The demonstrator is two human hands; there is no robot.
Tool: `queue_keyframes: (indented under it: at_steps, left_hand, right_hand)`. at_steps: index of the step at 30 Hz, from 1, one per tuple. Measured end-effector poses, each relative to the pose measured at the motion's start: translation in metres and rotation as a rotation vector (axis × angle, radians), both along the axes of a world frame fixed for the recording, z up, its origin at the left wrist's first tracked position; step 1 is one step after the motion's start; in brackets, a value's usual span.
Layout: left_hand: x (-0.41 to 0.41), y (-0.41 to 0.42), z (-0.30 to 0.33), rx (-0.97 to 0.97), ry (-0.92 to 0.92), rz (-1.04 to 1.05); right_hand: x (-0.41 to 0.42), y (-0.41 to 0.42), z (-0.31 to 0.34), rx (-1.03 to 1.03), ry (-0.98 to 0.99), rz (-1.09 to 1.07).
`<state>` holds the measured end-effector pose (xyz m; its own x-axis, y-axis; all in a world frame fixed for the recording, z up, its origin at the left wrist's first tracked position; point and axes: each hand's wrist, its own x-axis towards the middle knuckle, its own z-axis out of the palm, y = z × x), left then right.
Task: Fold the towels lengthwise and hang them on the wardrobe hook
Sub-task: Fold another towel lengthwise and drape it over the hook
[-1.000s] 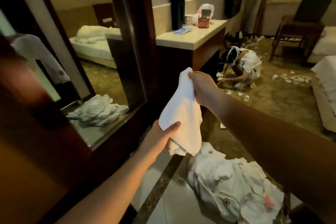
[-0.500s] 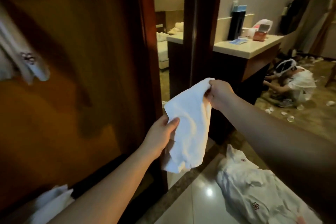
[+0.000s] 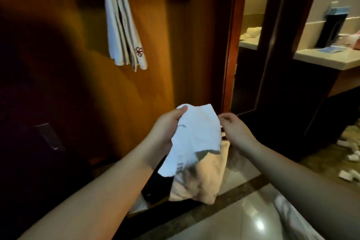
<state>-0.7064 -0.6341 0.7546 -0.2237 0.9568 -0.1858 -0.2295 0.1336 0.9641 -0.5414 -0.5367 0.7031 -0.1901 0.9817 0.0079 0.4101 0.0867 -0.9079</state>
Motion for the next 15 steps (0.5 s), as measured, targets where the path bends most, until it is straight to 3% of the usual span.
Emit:
queue_keyframes:
  at_steps: [2,7,11,15]
  left_hand:
    - [-0.020,-0.018,0.005,-0.017,-0.026,0.054]
    - [-0.076,-0.057,0.007,-0.047,-0.089,0.120]
    - [-0.119,-0.095,0.014,-0.040,-0.182,0.119]
    - [-0.163,-0.134,0.024,-0.073,-0.034,0.139]
  right_hand:
    - [-0.013,-0.033,0.014,0.207,0.024,0.080]
    - [-0.048,-0.115,0.064,0.634,0.163,0.560]
    - [-0.089,-0.159,0.093,0.820,-0.103,0.838]
    - [-0.139,-0.186,0.102,0.909,-0.407,0.813]
